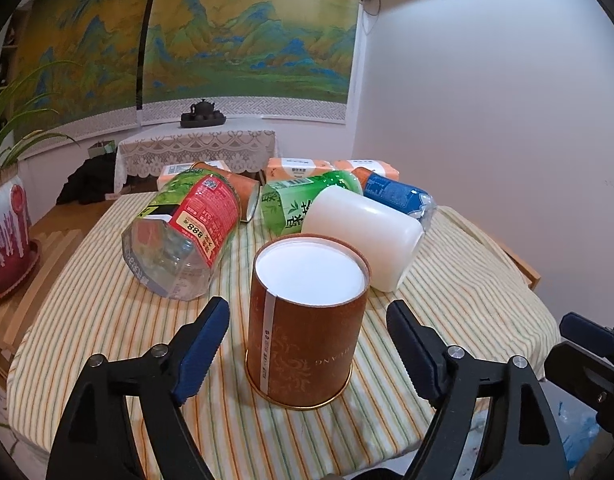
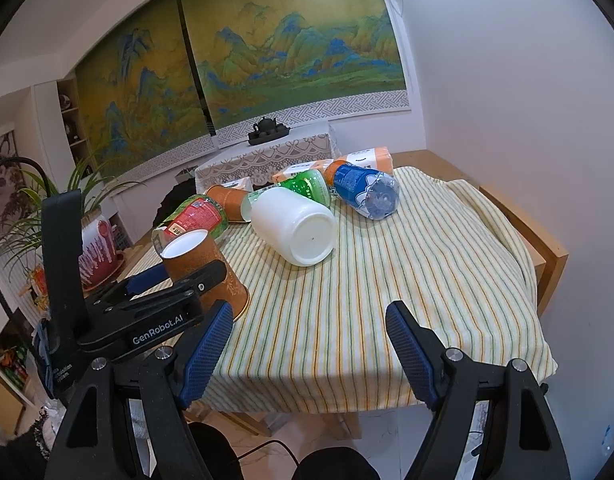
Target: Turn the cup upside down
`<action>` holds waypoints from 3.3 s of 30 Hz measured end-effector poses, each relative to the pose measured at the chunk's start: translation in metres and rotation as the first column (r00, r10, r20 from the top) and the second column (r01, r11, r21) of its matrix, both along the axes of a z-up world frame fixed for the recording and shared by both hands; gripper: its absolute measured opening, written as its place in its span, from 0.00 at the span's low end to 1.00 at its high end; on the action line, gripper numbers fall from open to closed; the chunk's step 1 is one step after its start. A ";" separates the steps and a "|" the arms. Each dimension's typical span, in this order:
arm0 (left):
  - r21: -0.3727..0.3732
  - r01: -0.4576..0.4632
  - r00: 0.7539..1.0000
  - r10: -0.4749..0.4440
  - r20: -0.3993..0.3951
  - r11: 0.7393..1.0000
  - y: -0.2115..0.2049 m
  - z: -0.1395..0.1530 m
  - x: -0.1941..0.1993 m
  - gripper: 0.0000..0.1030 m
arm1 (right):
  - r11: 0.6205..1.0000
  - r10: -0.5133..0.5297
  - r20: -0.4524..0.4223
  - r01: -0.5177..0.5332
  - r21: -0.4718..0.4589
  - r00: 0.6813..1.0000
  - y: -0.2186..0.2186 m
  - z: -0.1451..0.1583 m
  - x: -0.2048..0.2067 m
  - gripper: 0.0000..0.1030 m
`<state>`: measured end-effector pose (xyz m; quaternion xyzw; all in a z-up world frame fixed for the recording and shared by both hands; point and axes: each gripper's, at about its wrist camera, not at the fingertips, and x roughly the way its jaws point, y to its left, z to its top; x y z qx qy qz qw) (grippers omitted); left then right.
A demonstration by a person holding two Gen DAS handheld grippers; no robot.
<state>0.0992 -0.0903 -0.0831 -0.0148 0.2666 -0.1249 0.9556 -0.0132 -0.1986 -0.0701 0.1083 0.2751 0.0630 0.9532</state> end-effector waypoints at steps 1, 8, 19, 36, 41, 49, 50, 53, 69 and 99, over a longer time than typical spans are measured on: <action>0.000 0.001 1.000 -0.001 -0.003 1.000 0.000 0.000 0.000 0.83 | 1.000 0.000 0.000 0.000 0.000 1.000 0.000 0.000 0.000 0.73; 0.007 -0.003 1.000 0.003 -0.020 1.000 0.006 -0.002 -0.005 0.86 | 1.000 0.006 0.000 -0.006 -0.011 1.000 0.004 0.000 -0.001 0.73; 0.020 -0.078 0.997 0.078 -0.020 0.997 0.042 0.009 -0.036 0.89 | 0.999 0.019 0.018 -0.018 -0.048 1.000 0.022 0.002 0.000 0.79; 0.027 -0.225 0.970 0.221 0.105 0.974 0.079 0.063 -0.108 0.99 | 0.996 -0.001 0.103 0.010 -0.087 0.995 0.048 0.023 -0.014 0.95; 0.013 -0.225 0.968 0.222 0.116 0.974 0.081 0.070 -0.123 0.99 | 0.993 -0.028 0.130 0.042 -0.107 0.991 0.053 0.029 -0.023 0.98; -0.007 -0.231 0.965 0.230 0.122 0.973 0.084 0.075 -0.131 0.99 | 0.990 -0.045 0.145 0.063 -0.125 0.988 0.055 0.033 -0.031 0.98; -0.008 -0.231 0.965 0.230 0.122 0.973 0.084 0.075 -0.132 0.99 | 0.990 -0.046 0.147 0.064 -0.124 0.988 0.055 0.034 -0.031 0.98; -0.008 -0.228 0.966 0.227 0.122 0.974 0.083 0.076 -0.132 0.99 | 0.990 -0.051 0.154 0.070 -0.124 0.987 0.055 0.036 -0.033 0.98; -0.005 -0.224 0.967 0.223 0.123 0.974 0.079 0.078 -0.131 0.99 | 0.990 -0.056 0.166 0.076 -0.116 0.985 0.053 0.037 -0.033 0.98; -0.006 -0.220 0.967 0.219 0.127 0.975 0.078 0.078 -0.129 0.99 | 0.990 -0.061 0.167 0.081 -0.117 0.984 0.052 0.036 -0.033 0.98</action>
